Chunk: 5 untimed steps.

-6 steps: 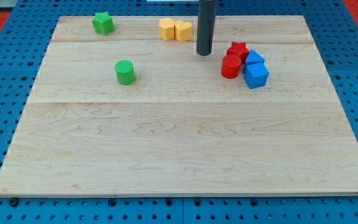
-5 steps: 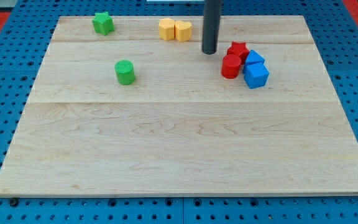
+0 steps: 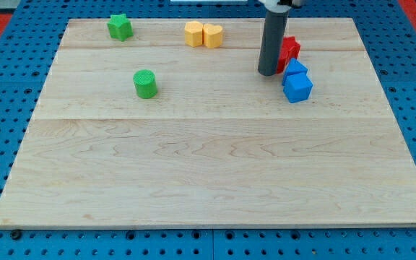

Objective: Move the red blocks to the top right corner of the board

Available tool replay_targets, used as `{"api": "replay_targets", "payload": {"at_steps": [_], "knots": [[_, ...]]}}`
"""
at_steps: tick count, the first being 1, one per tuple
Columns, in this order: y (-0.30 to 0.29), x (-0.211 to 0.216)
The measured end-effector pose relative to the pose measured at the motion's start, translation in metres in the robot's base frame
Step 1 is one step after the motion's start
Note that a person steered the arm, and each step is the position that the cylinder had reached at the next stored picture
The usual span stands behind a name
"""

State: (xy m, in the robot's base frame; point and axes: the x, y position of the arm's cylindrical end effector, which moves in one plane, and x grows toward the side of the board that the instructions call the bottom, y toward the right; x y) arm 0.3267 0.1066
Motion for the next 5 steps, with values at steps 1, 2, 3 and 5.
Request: {"api": "replay_targets", "payload": {"at_steps": [1,2,3,5], "knots": [[0.018,-0.031],[0.047,-0.041],[0.033,-0.049],[-0.067,-0.036]]}}
